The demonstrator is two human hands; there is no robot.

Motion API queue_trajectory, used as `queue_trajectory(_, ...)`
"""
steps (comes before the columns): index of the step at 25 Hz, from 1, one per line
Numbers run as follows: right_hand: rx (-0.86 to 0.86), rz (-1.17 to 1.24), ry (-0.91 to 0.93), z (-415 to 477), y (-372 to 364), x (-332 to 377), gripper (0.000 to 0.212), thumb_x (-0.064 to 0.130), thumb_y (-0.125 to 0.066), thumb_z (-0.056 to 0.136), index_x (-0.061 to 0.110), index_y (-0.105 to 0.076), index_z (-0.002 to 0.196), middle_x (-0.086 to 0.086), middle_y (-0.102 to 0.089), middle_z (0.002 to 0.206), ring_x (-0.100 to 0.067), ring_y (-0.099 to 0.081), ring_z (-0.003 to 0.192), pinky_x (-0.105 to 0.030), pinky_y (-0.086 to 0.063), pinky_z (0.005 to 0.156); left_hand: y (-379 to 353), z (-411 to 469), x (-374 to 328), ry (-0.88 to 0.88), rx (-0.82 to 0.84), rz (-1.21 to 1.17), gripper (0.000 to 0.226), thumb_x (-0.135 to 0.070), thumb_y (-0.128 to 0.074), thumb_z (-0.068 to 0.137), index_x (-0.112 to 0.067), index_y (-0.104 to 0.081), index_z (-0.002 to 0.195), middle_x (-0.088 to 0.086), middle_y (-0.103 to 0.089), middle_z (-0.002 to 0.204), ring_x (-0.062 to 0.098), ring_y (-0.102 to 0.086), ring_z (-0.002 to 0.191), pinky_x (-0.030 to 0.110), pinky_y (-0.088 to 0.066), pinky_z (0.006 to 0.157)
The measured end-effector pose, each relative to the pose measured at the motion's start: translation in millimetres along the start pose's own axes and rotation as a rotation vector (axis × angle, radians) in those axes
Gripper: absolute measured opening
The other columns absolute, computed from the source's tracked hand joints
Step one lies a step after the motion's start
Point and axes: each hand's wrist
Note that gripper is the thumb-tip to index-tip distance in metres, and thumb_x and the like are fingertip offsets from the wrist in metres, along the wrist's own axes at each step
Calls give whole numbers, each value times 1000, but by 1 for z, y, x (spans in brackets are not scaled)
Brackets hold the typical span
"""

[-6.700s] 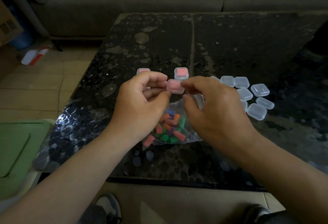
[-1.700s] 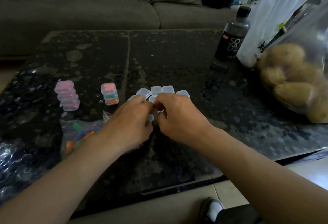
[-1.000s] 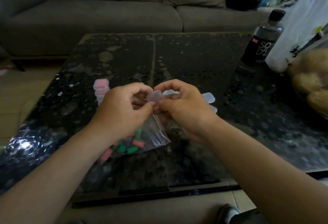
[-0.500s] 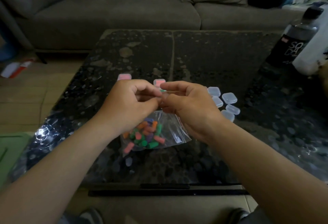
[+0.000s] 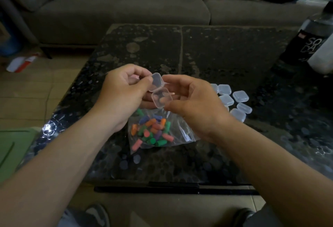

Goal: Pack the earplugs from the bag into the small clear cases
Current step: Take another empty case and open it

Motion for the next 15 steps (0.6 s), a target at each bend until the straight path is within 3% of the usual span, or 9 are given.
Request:
queue_trajectory(2,-26,-72,10,0,2,1,41,-6,-73,83,23,-66,112,3,-75,100,-10,-73,94,-20,-59,76,-2,-4,-1,71,53,-43,8,-8,-64,100,-10,-71,102,2,-78,85,25,-78,75,40,-63,64)
queue_trajectory(5,-33,-88,-20,-2,4,0,44,-11,-70,85,23,-63,113,-4,-74,102,-12,-73,92,-20,-59,75,0,-10,-2,95,152,-36,13,-9,-67,98,-9,-69,111,-29,-71,68,19,-78,77,35,-64,65)
queue_trajectory(7,-7,-156,-25,-4,3,3,45,-9,-70,86,29,-63,109,-1,-73,99,-6,-73,89,-19,-58,74,5,-10,0,106,153,-29,21,-9,-73,94,-13,-68,113,-20,-76,89,20,-77,87,35,-64,68)
queue_trajectory(9,39,-236,-39,-5,5,10,37,-4,-71,87,30,-65,99,2,-72,91,1,-70,80,-15,-57,71,11,-8,6,114,99,-18,28,-13,-83,84,-22,-73,108,-8,-65,131,26,-74,106,43,-64,76)
queue_trajectory(11,18,-368,-57,-3,16,16,24,0,-71,88,23,-70,95,3,-72,87,-1,-69,75,-17,-57,71,16,-7,8,109,73,0,27,-11,-84,82,-24,-74,104,6,-59,144,27,-73,106,48,-64,79)
queue_trajectory(13,-40,-544,-87,0,29,15,18,3,-73,87,20,-72,90,2,-72,83,-7,-70,77,-29,-61,77,21,-11,9,105,91,56,27,-7,-79,87,-19,-72,110,14,-70,128,24,-77,94,50,-64,80)
queue_trajectory(15,-54,-655,-178,-1,36,10,18,2,-75,84,20,-72,85,0,-73,84,-12,-72,79,-36,-62,79,22,-16,9,80,134,161,31,-7,-77,89,-20,-69,116,9,-80,98,23,-77,93,52,-63,83)
Point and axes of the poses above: each hand's wrist, its own z-axis towards the middle knuckle, its own y-axis out of the back of the hand, x = y × z
